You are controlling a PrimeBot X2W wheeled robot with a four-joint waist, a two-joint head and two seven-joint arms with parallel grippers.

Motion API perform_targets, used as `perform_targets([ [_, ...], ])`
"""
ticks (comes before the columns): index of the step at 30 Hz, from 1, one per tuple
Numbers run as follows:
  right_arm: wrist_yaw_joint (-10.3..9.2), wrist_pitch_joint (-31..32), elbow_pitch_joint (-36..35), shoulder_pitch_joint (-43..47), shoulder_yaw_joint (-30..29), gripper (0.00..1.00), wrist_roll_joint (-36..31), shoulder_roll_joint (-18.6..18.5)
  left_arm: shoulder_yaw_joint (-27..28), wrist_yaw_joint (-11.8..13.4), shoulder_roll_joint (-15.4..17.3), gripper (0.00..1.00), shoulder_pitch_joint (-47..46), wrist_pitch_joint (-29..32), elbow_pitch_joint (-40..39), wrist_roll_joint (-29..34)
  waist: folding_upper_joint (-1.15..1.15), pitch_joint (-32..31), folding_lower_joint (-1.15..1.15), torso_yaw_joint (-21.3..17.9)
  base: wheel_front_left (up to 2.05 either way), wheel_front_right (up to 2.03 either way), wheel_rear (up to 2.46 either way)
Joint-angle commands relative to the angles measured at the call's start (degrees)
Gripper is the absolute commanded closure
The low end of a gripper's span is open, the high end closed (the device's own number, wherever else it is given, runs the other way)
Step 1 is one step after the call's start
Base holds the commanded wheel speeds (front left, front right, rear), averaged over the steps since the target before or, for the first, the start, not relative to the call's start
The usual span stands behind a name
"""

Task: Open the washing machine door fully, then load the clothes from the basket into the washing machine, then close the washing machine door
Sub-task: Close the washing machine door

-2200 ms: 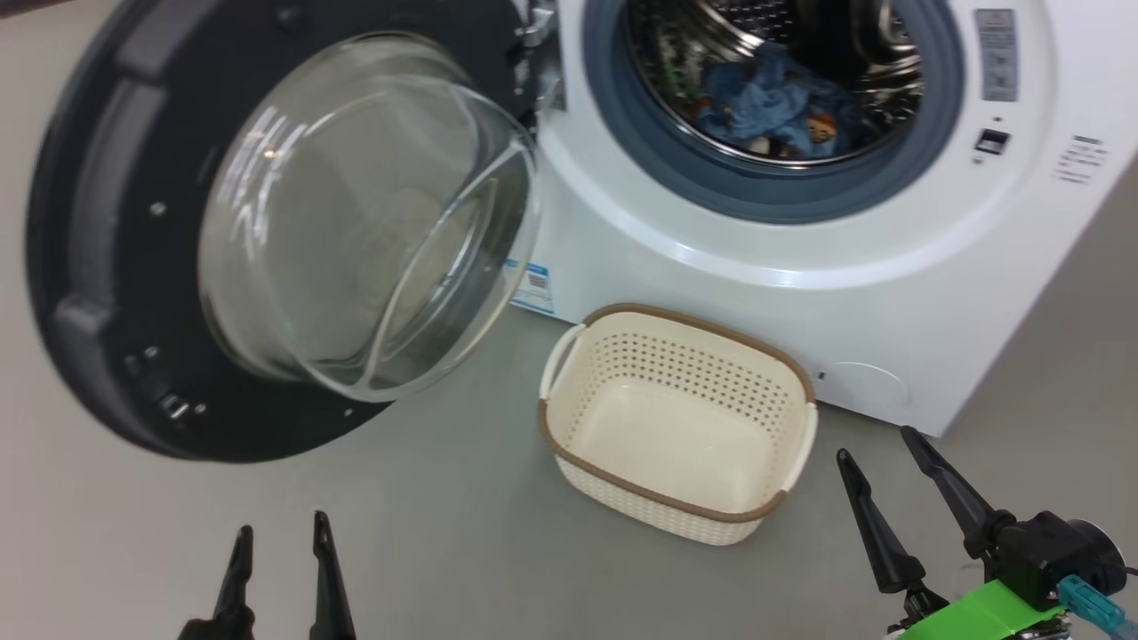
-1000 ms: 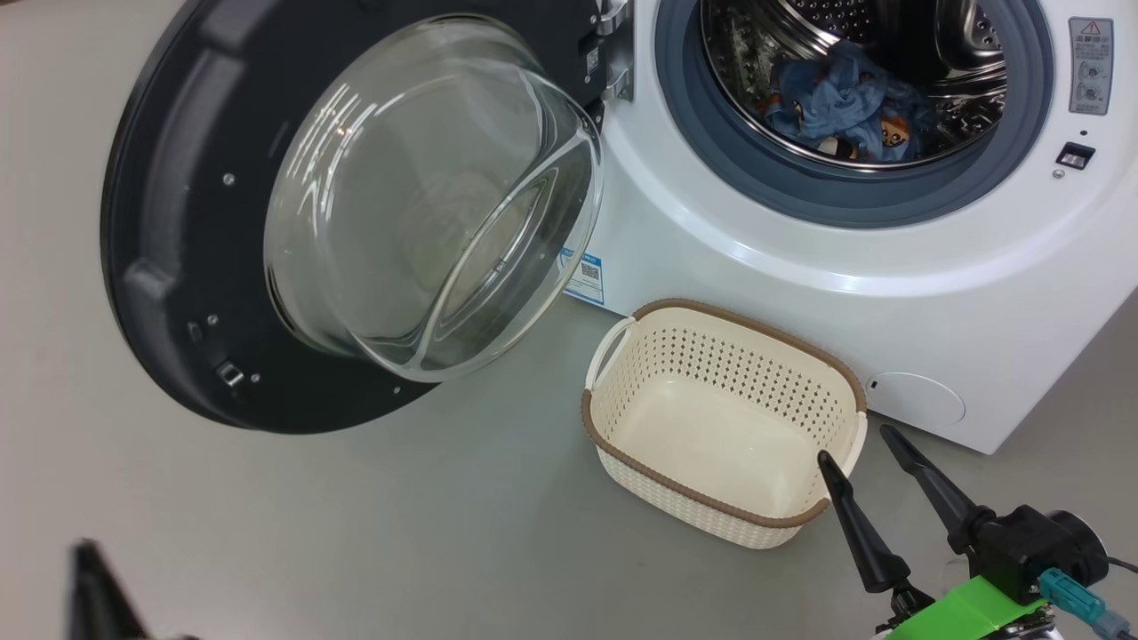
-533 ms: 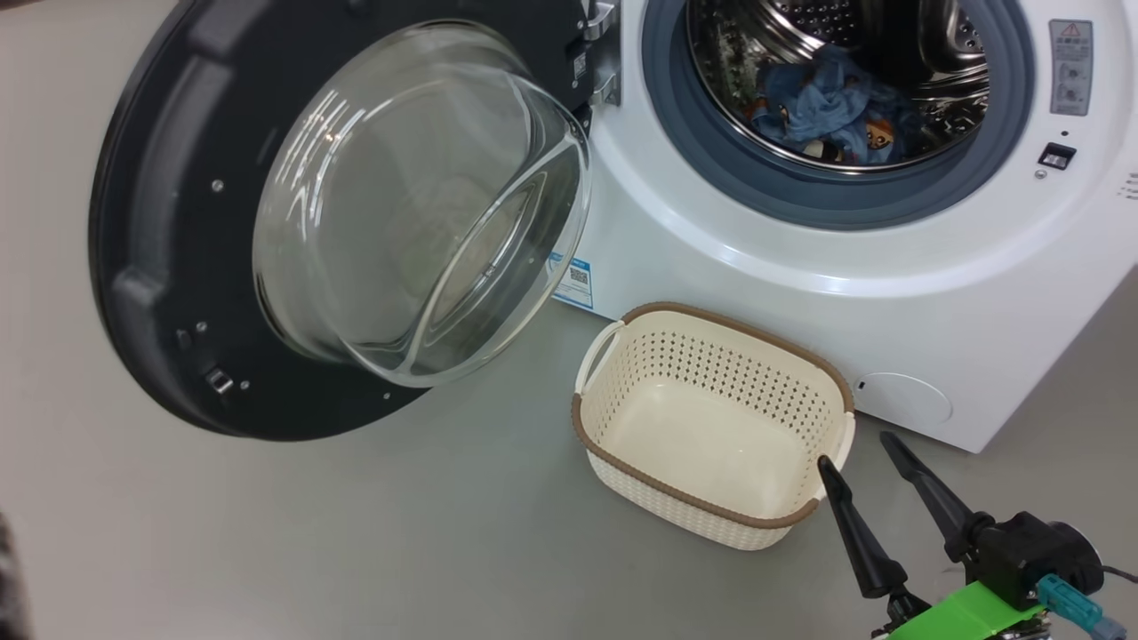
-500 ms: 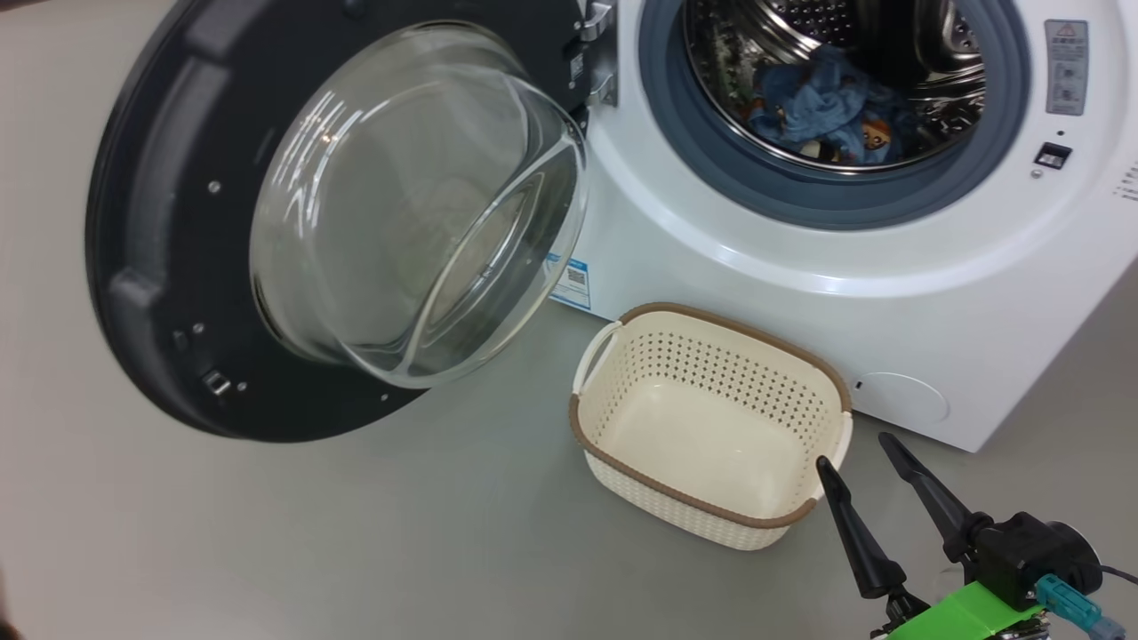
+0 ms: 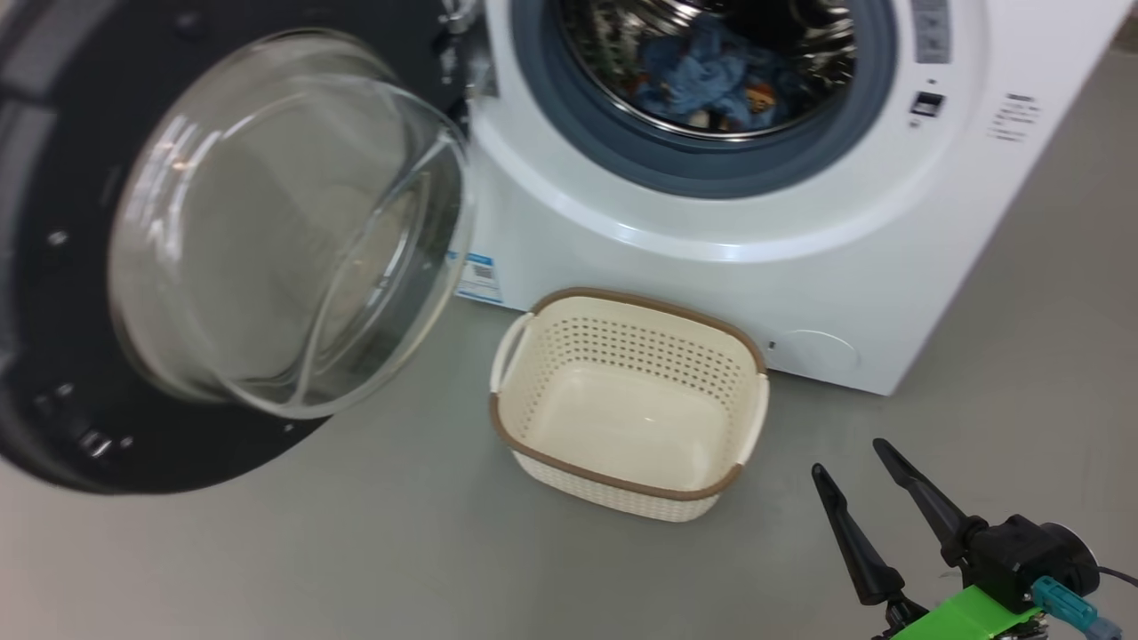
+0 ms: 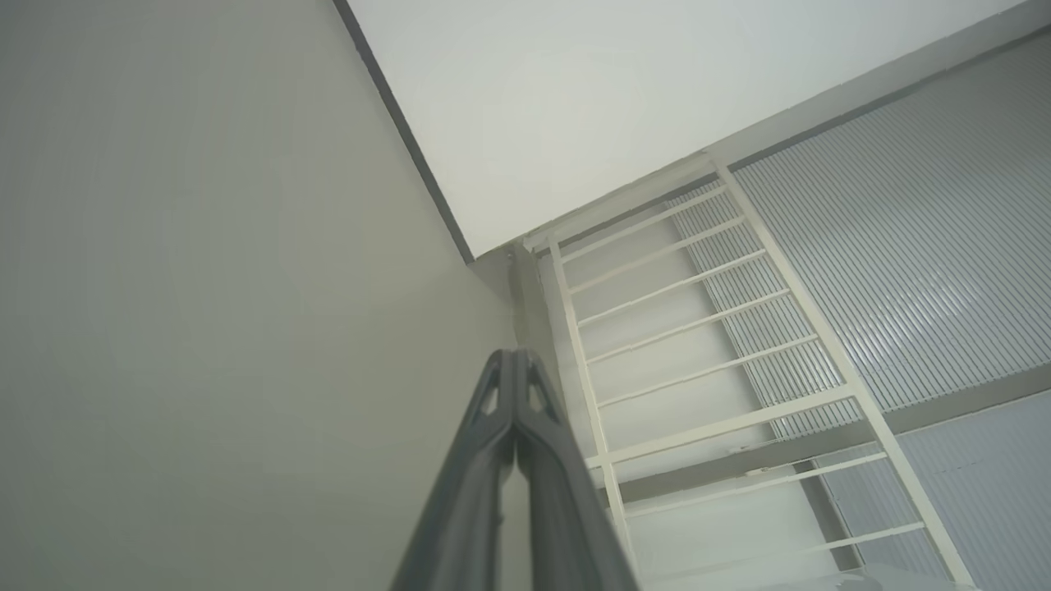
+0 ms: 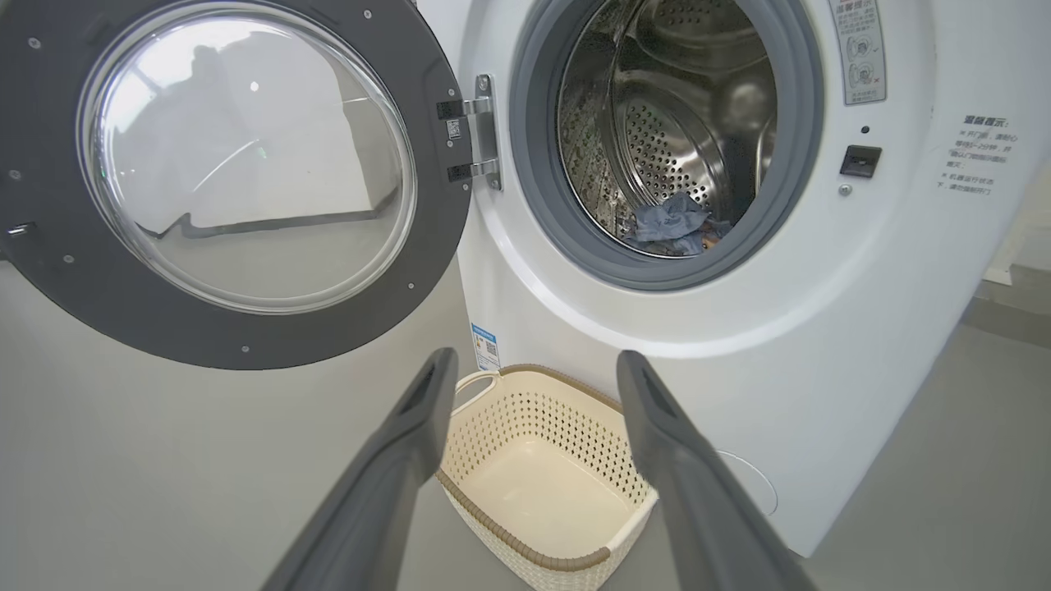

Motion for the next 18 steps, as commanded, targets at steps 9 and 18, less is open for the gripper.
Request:
perform_targets([
  [9, 0.09, -0.69, -1.3, -0.37, 0.52, 0.0, 1.05, -2.01, 3.51, -1.23, 4.36, 1.0, -2.75, 8.88, 5.05, -6.26, 0.0, 2.07, 0.0, -4.45, 0.0, 0.0, 0.0],
  [18, 0.09, -0.69, -1.38, -0.82, 0.58, 0.0, 1.04, -2.42, 2.76, -1.88, 4.52, 1.0, -3.32, 15.96, 6.7, -8.41, 0.0, 1.94, 0.0, -3.75, 0.0, 0.0, 0.0],
])
